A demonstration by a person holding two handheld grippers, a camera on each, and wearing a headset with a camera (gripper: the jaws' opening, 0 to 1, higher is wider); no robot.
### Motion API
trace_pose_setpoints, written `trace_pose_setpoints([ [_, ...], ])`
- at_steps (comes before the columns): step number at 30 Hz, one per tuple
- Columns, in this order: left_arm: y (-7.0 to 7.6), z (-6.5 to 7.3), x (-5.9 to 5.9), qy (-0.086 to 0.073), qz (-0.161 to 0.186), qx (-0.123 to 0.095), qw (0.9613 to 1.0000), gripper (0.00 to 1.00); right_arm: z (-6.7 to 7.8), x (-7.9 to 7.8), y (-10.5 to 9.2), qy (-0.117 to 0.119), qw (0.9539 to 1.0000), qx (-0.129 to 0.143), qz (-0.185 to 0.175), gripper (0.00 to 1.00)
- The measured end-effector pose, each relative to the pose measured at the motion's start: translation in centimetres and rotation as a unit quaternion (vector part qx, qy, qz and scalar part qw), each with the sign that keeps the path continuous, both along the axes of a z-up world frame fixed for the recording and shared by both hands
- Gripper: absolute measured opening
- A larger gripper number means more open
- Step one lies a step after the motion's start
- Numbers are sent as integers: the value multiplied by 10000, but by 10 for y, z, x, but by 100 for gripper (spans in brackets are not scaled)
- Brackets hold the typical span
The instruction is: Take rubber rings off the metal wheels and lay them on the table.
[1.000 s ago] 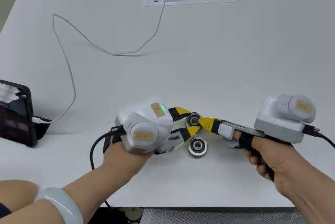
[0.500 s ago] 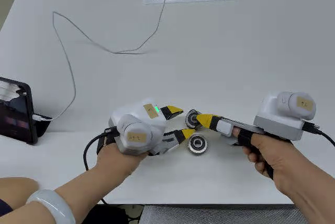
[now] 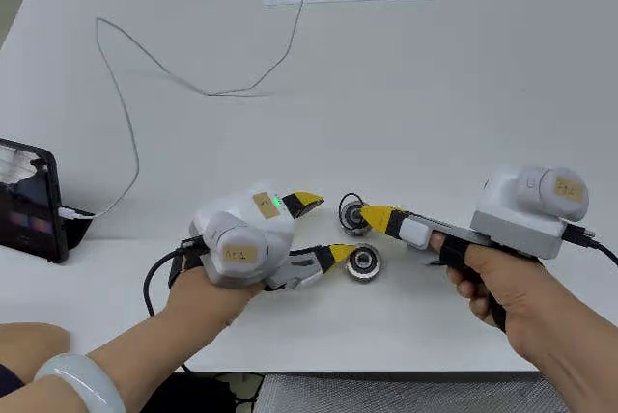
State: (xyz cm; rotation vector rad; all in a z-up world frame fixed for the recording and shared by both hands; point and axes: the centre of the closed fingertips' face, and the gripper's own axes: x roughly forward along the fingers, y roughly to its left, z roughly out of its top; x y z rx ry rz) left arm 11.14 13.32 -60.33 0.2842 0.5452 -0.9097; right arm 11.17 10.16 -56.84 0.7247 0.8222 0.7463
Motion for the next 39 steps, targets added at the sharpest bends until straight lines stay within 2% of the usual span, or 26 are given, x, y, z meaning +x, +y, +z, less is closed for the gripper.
trace_pose_setpoints([
  [7,3,0,-2,9,48,-57,10000,48,5,-8,-2,-4,10000,65,-17,2],
  [14,5,3,-5,11,96,-121,9999,52,11,-13,-17,17,9997,129,-188,2],
  [29,7,5,-13,76,106,-216,9997,58,3,-21,-63,216,9976,29,-662,2],
  [39,12,3,-21,143,114,-246,9995,64,-14,-25,-84,380,9957,-167,-826,2],
])
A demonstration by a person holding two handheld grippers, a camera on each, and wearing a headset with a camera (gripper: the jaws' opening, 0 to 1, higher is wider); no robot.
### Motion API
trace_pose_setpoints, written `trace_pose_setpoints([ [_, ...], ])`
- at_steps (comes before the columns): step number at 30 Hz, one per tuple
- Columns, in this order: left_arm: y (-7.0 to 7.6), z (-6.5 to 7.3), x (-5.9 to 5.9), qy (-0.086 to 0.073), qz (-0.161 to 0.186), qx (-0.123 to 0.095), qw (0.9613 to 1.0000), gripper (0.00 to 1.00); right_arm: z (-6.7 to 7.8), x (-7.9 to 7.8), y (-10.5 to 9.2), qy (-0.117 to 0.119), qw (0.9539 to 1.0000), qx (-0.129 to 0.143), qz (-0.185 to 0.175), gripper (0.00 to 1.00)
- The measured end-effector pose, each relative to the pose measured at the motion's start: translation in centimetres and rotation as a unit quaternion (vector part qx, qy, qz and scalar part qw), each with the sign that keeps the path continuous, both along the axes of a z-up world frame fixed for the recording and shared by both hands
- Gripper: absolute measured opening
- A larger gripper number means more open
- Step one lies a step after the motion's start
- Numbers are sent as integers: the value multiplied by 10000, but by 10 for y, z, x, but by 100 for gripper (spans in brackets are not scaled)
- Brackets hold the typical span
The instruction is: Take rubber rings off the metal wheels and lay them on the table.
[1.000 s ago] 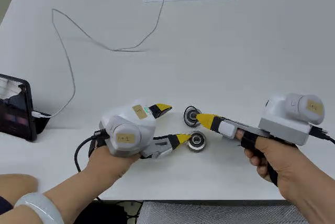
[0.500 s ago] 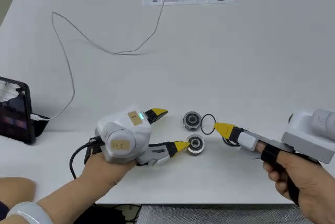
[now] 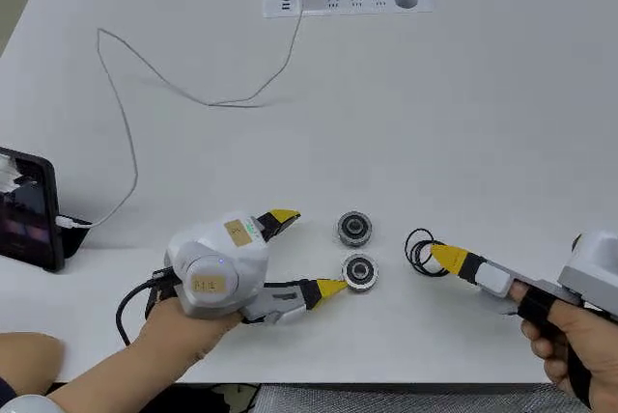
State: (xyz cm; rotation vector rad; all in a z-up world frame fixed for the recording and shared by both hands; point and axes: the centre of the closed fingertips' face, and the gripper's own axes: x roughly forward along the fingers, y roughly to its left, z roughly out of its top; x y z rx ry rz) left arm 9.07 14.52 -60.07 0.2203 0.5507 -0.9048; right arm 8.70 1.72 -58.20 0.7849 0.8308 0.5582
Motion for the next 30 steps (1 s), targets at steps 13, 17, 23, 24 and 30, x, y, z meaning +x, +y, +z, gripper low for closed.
trace_pose_setpoints([
  [13,2,0,-3,42,19,-35,10000,66,-15,-5,-14,13,9987,-503,93,3],
  [17,1,1,-4,53,31,-49,10000,66,-17,-7,-14,-227,9944,-946,414,8],
  [23,3,1,-8,78,41,-62,9999,65,-18,-10,-11,-383,9896,-1215,667,16],
  [24,3,2,-8,83,50,-57,9999,65,-19,-9,-12,-391,9892,-1240,669,17],
  [30,7,3,-13,93,104,-66,9999,65,-22,-14,-16,-461,9833,-1544,843,22],
])
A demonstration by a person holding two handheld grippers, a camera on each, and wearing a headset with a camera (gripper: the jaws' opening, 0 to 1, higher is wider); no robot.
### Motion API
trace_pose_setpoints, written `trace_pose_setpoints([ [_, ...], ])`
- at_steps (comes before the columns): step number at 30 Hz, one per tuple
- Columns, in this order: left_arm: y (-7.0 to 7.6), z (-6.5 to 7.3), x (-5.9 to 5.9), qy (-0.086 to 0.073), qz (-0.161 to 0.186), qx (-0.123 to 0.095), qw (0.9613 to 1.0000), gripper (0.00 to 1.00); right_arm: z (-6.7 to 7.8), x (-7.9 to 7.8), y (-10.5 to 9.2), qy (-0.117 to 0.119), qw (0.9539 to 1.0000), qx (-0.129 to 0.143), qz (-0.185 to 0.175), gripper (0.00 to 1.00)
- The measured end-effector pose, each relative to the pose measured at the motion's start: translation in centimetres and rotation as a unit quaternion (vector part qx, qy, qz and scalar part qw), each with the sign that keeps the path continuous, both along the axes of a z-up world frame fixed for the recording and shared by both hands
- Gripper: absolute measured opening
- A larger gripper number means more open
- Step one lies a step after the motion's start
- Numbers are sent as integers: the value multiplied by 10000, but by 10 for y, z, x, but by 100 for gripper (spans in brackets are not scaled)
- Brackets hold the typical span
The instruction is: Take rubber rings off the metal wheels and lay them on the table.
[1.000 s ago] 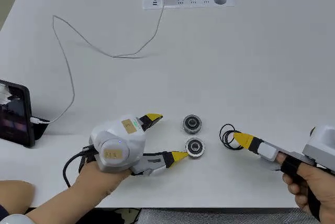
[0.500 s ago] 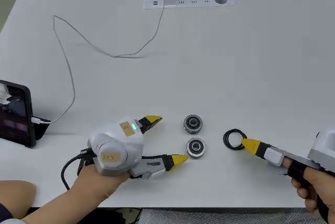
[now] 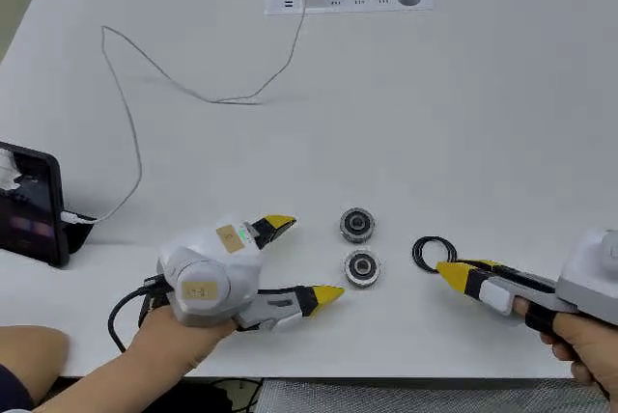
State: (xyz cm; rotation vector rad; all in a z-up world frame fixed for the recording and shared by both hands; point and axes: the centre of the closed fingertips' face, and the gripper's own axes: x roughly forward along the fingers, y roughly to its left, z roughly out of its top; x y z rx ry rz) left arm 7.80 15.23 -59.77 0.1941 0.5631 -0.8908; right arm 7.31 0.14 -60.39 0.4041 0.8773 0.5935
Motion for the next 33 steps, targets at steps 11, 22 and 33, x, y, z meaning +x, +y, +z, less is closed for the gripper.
trace_pose_setpoints([
  [11,0,9,-11,-48,46,-116,9999,65,8,-17,11,-351,9964,-391,660,30],
  [22,10,14,-24,-29,133,-200,9997,67,14,-29,13,-839,9861,-860,1149,46],
  [33,17,24,-37,-70,231,-282,9993,69,15,-46,16,-1215,9707,-1406,1525,63],
])
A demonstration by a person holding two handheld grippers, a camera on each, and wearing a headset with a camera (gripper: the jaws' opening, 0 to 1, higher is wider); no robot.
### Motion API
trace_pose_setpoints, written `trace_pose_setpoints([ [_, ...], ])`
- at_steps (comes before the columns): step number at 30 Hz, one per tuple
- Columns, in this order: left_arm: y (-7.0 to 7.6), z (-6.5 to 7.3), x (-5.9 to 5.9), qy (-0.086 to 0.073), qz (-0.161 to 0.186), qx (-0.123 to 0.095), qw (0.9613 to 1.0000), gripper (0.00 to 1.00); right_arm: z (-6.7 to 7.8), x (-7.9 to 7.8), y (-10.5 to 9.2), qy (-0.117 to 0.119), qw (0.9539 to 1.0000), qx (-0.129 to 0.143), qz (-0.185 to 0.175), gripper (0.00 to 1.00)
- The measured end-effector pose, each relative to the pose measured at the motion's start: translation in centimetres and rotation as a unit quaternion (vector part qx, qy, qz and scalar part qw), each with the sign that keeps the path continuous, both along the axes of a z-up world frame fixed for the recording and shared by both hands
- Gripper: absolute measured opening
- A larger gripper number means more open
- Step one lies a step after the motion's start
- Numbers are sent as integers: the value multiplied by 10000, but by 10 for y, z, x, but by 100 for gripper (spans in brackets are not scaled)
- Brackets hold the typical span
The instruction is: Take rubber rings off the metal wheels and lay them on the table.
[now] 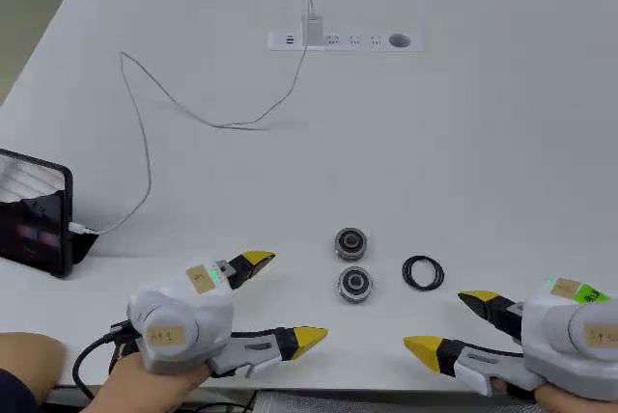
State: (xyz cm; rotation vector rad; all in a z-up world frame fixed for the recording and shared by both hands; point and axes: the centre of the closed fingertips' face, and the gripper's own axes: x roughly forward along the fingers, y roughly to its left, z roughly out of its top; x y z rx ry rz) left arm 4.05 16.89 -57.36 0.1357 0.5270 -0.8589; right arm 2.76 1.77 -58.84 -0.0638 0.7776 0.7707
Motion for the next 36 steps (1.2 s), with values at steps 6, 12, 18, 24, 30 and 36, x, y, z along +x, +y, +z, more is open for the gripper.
trace_pose_setpoints([
  [6,1,6,-10,-1,57,-75,10000,72,3,-8,1,-183,9994,-227,175,71],
  [12,5,8,-22,48,76,-125,9999,73,4,-16,1,-335,9983,-403,262,73],
  [18,11,9,-28,86,188,-149,9997,80,3,-18,0,-548,9961,-613,310,80],
  [24,15,10,-30,58,240,-146,9996,83,6,-16,-1,-721,9940,-743,338,88],
  [30,17,9,-30,14,325,-134,9994,87,5,-14,-3,-859,9913,-921,390,94],
  [36,20,9,-29,-72,408,-91,9991,94,5,-16,-4,-869,9912,-934,363,96],
])
